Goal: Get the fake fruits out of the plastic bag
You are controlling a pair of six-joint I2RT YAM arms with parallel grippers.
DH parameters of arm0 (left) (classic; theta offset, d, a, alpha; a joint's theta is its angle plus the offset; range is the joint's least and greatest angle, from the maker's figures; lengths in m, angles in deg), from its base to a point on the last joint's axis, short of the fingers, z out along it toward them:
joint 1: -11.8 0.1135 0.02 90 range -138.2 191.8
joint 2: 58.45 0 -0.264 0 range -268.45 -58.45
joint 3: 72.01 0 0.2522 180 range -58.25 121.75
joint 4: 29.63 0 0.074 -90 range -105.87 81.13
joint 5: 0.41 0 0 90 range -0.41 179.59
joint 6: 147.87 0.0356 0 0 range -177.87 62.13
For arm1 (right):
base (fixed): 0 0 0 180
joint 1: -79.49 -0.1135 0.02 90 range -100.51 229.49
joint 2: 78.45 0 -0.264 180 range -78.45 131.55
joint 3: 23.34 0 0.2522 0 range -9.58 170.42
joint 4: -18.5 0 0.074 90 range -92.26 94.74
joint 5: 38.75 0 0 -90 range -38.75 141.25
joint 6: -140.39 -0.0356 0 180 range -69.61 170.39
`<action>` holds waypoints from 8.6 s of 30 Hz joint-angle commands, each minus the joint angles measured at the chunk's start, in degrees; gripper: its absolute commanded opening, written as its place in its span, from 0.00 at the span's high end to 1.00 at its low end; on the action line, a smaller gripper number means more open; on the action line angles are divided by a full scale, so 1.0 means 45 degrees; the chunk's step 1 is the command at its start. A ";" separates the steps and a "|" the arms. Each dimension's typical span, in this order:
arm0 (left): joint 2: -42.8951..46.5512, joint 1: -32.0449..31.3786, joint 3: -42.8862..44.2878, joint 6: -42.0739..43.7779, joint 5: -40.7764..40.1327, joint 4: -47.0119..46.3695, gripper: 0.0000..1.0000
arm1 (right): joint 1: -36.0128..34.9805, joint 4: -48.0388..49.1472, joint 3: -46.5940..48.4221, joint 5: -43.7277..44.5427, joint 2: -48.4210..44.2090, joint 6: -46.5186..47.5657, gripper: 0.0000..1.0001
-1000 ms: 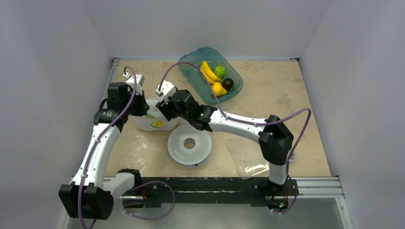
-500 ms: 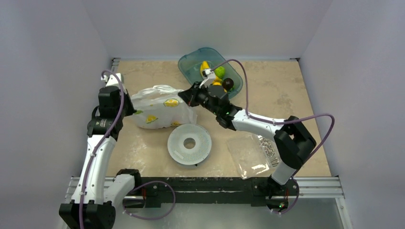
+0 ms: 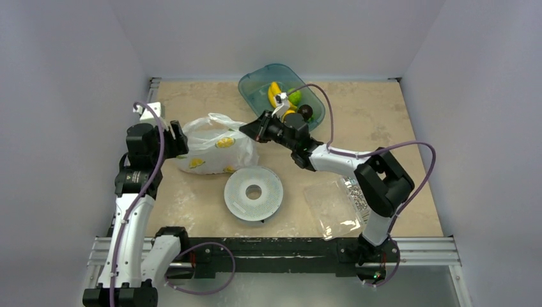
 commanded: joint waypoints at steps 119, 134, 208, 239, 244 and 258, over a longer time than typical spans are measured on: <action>0.0342 0.1933 0.3451 -0.4387 0.0148 0.4367 1.00 | -0.3308 -0.8542 1.6930 0.5174 0.6847 1.3114 1.00; -0.2959 0.4549 0.9669 -0.6143 0.0677 0.5756 1.00 | -0.1745 -0.2984 1.9880 0.3167 0.7316 0.9561 1.00; -0.4016 -0.0684 0.4184 0.1740 0.4548 0.2283 0.12 | -0.5789 -1.1527 0.5849 1.2400 0.1020 -0.2268 0.72; -0.3520 0.2057 0.6210 -0.1307 0.3414 0.2349 1.00 | -0.3545 -0.6359 0.9961 0.6980 0.3592 0.1631 1.00; -0.2538 0.2068 0.3891 -0.0828 0.4406 0.2153 1.00 | -0.3715 -0.3310 0.5550 0.6615 0.2531 0.0618 0.99; 0.1131 0.2011 0.0757 -0.2066 0.5774 0.3882 0.00 | -0.5585 -0.0406 -0.0809 1.0100 0.0348 -0.0379 0.88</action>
